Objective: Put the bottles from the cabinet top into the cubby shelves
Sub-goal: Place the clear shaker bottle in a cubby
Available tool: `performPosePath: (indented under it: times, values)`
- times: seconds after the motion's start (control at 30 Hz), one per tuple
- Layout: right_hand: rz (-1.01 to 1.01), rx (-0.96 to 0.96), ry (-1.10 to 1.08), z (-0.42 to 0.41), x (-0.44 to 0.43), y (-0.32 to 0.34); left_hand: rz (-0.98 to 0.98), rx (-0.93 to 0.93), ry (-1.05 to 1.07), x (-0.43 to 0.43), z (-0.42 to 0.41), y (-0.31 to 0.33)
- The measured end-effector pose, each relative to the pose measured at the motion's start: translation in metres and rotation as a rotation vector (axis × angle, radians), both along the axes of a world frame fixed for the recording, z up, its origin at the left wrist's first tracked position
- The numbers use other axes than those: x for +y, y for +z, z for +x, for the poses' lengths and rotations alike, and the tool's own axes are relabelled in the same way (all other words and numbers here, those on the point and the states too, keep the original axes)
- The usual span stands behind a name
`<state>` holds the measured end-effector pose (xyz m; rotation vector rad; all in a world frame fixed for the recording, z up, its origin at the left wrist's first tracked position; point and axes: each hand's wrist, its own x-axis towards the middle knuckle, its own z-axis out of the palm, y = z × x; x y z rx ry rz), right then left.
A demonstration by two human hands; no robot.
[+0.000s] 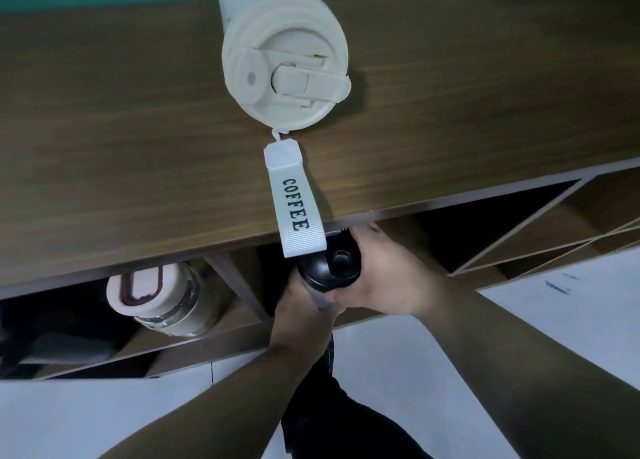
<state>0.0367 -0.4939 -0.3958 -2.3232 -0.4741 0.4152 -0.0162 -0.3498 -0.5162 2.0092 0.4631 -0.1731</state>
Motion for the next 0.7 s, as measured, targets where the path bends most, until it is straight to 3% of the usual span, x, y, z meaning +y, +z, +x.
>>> performPosePath:
  times: [0.37,0.7]
  values:
    - [-0.103,0.056,0.109,0.023,0.002,-0.006,0.046,0.074,0.015,-0.002,0.002,0.006]
    - [0.008,0.005,0.015,0.004,0.0,-0.003,0.015,0.04,-0.051,0.005,0.003,0.01]
